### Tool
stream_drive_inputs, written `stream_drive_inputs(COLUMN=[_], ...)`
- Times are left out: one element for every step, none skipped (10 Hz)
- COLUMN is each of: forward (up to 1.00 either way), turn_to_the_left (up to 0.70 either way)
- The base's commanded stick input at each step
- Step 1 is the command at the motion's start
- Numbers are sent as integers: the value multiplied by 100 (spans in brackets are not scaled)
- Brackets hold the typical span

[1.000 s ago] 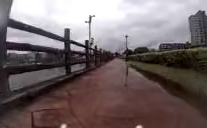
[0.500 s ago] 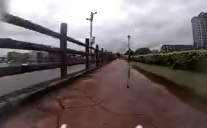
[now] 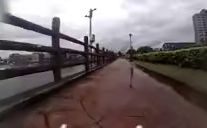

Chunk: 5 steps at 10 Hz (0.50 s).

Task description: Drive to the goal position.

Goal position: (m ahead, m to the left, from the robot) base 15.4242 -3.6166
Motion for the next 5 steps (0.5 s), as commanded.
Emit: stream_drive_inputs(forward=[85, 85, 85, 85, 85], turn_to_the_left=[1, 1, 1, 1, 1])
